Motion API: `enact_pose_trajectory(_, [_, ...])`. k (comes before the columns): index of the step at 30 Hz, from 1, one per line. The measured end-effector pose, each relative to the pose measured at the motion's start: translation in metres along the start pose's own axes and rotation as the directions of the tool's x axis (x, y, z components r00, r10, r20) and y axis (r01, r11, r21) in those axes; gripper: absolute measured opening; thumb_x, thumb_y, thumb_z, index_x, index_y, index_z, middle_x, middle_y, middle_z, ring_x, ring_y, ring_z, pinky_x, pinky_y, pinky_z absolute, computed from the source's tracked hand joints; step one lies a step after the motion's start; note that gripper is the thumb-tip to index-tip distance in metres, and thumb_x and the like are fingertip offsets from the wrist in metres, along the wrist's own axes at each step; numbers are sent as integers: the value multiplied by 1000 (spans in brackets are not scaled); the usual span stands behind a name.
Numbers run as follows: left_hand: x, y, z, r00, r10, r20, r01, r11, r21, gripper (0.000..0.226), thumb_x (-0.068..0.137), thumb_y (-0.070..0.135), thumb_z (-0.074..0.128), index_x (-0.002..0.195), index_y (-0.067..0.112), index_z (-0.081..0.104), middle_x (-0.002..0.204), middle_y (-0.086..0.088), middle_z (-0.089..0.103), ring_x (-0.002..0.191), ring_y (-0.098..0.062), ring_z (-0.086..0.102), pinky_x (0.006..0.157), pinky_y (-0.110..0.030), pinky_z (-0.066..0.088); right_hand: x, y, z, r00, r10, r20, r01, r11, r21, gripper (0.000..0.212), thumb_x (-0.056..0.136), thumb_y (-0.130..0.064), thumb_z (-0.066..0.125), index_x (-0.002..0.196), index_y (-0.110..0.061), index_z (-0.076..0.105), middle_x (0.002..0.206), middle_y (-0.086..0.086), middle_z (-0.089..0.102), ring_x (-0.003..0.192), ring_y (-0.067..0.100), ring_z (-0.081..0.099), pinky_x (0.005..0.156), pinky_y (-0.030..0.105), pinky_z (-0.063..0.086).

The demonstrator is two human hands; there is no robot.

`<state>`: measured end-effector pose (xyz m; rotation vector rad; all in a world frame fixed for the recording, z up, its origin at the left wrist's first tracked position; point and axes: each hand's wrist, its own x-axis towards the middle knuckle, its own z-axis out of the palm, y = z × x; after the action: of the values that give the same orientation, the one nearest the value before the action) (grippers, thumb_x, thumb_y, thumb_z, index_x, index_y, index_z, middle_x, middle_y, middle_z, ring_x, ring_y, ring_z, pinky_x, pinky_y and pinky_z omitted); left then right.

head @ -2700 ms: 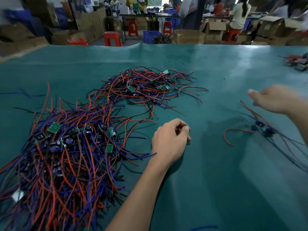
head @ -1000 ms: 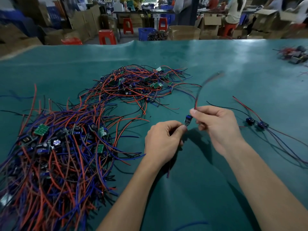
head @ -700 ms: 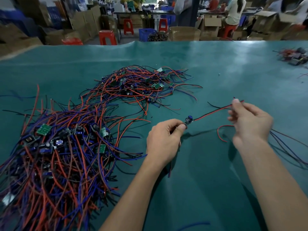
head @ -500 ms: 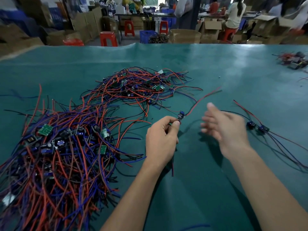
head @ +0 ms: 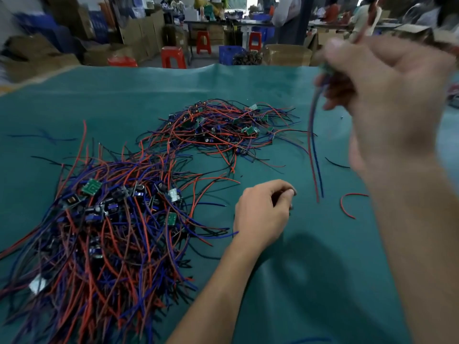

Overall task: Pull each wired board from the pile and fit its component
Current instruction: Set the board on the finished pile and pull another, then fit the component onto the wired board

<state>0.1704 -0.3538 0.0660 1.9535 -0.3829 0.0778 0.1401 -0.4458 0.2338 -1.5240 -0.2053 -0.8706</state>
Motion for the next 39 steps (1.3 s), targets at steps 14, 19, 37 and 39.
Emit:
enact_pose_trajectory(14, [4,4,-6,994,-86,-66,88,996,21,21,78,30,48,93,27,62,84,-1,75,89,-30,67,78,-45,54,30,177,69,691,559,457,276,380,-883,31,92,-14,63,121,-22,57,124,13,64,116,34,59,94,39,51])
enact_pose_trajectory(19, [3,2,-6,986,-85,-145,78,996,-51,24,85,23,52,107,26,61,75,3,72,88,-27,66,81,-48,51,35,178,57,817,451,361,127,469,-874,19,84,-16,66,94,-31,61,109,8,72,105,30,65,93,39,54])
enact_pose_trajectory(37, [4,1,-3,980,-119,-162,86,977,-197,17,97,32,48,99,23,63,71,5,73,72,-19,70,79,-42,57,-25,68,-77,678,657,329,-720,505,476,21,76,-17,59,93,-9,70,77,0,63,53,2,53,47,12,41])
enact_pose_trajectory(39, [2,3,-3,986,-107,-124,78,973,-218,31,94,45,45,92,21,65,69,4,73,66,-19,70,76,-45,57,-36,78,-69,600,717,354,-787,448,425,17,75,-15,61,91,-10,66,77,0,64,47,1,49,40,11,36])
